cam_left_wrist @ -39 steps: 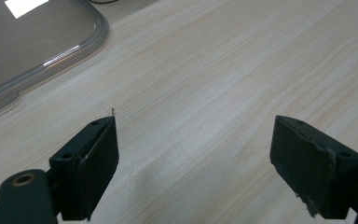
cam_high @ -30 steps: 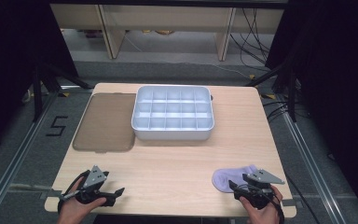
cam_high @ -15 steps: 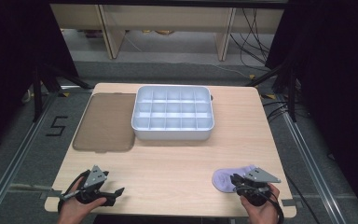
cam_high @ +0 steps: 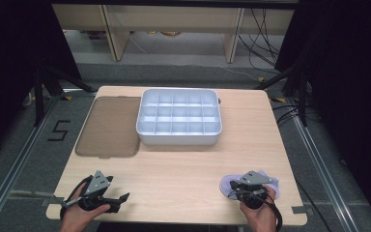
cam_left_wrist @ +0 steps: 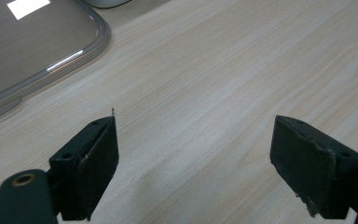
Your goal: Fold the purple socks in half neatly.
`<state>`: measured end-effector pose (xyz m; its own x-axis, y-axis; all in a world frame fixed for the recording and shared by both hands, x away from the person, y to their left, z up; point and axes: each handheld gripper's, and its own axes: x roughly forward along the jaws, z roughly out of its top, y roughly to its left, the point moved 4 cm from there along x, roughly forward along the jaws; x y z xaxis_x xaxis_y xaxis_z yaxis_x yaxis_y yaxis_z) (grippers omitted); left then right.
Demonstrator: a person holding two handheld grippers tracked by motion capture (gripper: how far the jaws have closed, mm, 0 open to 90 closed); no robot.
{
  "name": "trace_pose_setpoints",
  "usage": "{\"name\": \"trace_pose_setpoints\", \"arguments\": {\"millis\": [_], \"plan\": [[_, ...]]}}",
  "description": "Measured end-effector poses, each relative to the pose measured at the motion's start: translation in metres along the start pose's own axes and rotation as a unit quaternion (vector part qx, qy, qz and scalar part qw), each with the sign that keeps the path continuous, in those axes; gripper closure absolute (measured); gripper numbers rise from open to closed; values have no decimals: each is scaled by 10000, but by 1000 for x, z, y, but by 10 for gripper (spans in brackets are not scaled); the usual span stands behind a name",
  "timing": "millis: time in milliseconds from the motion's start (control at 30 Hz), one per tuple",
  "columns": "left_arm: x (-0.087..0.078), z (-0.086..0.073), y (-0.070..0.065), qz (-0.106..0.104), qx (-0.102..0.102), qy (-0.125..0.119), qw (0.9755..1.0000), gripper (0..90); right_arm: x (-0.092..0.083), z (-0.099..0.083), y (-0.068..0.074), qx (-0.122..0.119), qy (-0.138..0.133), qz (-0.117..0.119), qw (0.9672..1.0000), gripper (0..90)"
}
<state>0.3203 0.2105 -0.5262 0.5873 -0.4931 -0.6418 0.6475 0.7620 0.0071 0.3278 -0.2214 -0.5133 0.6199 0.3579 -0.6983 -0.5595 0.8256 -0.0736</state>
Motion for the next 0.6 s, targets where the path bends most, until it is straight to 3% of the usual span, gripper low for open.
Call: {"name": "trace_pose_setpoints", "arguments": {"millis": [33,67,167,300,367,400,500,533,600], "plan": [[0,1,-1,-59,16,-57,10000,149,0,0,2,181,128,3,9998,900],[0,1,-1,-57,25,-45,10000,149,2,-1,-1,28,128,-32,9999,900],[1,1,-2,-85,53,-20,9999,149,9,-3,-1,140,409,-19,9991,900],[1,1,-3,-112,8,-43,9999,149,15,-3,-1,205,553,29,9983,900],[0,2,-3,-162,37,-38,9999,149,19,-2,-3,63,553,34,9984,900],[0,2,-3,-153,-79,-56,9998,150,20,-2,-1,170,620,79,9979,900],[0,2,-3,-142,21,-77,9999,149,23,0,2,33,633,78,9980,900],[0,2,-4,-159,-80,-78,9998,149,24,1,3,-11,614,79,9981,900],[0,2,-3,-165,33,-68,9998,149,25,2,7,-32,604,126,9981,900]]}}
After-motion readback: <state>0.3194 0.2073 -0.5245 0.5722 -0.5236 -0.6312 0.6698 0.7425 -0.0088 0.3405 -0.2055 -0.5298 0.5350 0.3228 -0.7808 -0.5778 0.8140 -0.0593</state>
